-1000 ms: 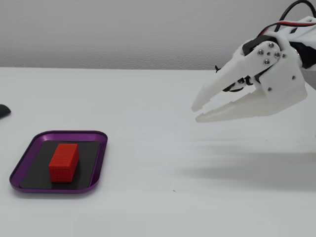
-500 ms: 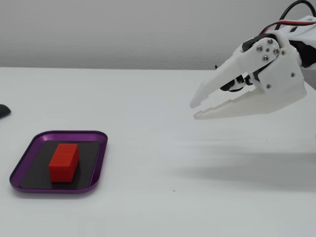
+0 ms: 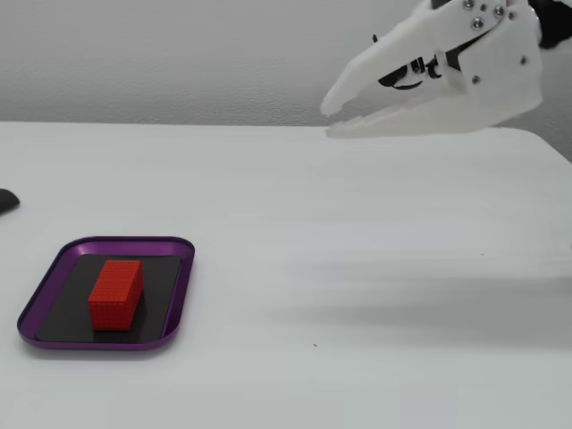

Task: Remove the cube from the box.

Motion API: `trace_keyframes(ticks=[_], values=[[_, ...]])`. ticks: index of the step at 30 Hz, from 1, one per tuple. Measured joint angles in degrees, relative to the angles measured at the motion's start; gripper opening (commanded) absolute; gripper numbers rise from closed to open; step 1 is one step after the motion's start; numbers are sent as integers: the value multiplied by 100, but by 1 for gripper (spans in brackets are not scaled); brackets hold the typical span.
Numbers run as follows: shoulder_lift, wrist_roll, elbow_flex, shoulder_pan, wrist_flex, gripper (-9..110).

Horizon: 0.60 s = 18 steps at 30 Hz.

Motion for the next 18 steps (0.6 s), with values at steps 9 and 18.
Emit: trace_keyframes(ticks=[9,18], values=[[-4113,-70,-3085,-79,501,11],[-7919,-70,-6381,-97,1802,26]])
